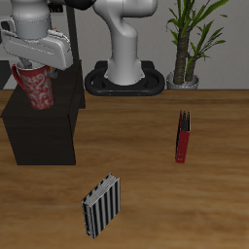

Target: Place the orange book upright on top of the shelf and place the red mug on top of the shelf

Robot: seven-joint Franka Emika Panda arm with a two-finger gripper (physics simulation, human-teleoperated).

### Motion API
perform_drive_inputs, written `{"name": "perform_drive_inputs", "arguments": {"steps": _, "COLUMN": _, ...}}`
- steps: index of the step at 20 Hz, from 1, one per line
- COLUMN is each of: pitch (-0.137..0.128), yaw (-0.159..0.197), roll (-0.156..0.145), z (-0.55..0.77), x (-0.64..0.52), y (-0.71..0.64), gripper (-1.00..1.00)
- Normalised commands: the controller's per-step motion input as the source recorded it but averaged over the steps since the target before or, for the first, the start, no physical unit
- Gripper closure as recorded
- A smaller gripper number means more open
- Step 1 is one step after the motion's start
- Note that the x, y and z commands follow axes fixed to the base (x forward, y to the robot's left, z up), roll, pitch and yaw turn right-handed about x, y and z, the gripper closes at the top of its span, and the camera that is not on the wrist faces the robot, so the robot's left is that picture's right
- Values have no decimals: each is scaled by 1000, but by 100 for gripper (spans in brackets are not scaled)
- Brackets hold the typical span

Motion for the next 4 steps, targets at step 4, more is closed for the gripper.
{"name": "perform_drive_inputs", "arguments": {"steps": 4, "pitch": -25, "yaw": 40, "roll": -18, "z": 105, "x": -111, "y": 88, "gripper": -100}}
